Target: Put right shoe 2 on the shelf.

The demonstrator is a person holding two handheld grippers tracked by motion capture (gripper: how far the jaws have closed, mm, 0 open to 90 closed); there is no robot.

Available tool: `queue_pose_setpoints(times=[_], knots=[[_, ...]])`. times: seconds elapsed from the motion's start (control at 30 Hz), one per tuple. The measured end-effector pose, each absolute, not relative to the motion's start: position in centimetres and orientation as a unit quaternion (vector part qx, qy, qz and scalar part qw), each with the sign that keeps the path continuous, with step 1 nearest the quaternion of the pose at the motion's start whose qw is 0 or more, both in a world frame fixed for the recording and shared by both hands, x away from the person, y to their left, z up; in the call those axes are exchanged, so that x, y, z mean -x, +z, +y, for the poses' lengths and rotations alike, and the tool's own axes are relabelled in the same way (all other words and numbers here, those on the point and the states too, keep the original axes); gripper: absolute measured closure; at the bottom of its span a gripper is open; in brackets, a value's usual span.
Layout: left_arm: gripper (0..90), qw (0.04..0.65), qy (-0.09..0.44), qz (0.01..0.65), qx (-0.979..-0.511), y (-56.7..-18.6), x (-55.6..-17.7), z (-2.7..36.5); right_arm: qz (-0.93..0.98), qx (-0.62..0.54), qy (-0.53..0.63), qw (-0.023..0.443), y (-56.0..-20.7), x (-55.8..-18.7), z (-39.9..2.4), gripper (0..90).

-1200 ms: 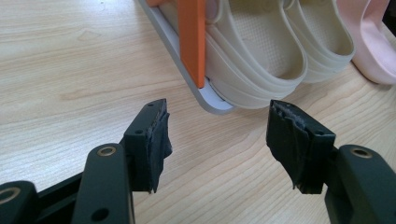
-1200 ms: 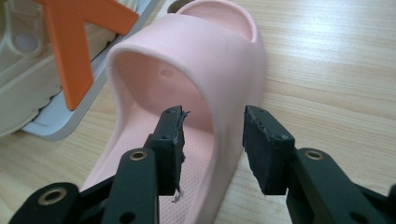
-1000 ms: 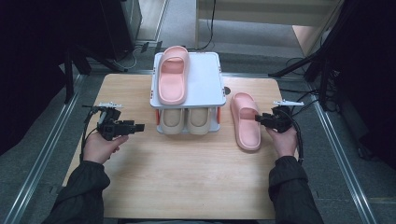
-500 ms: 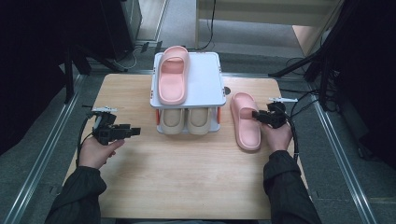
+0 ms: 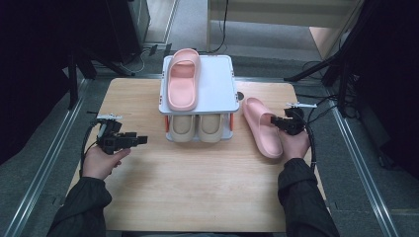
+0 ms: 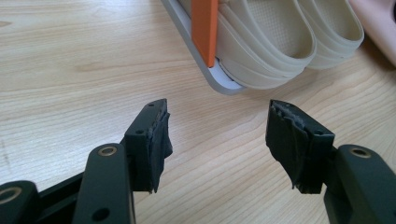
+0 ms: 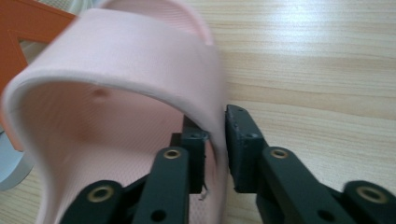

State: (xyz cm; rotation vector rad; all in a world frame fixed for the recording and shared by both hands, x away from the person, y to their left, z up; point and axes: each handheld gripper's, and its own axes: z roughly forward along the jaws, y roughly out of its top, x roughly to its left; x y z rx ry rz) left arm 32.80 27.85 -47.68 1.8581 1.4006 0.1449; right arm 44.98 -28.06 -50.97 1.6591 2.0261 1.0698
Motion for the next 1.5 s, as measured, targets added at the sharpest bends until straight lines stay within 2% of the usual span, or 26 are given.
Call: queue_pose_setpoints(times=[0.23,0.67,0.93,1.5], knots=[[39.8,0.389,0.051,0.549,-0.738,-47.8,-32.9,27.7,0.706,-0.583,0.375,0.145,-50.6,-44.8,-28.0,84.1],[39.6,0.402,0.041,0.542,-0.737,-47.6,-32.9,27.5,0.696,-0.586,0.391,0.136,-48.9,-43.9,-27.3,83.9],[39.4,0.408,0.042,0.544,-0.732,-47.5,-32.9,27.9,0.703,-0.586,0.376,0.145,-47.0,-44.0,-26.7,84.0],[39.3,0.397,0.047,0.541,-0.740,-47.3,-33.1,27.6,0.702,-0.583,0.376,0.162,-40.1,-45.6,-26.4,83.5]])
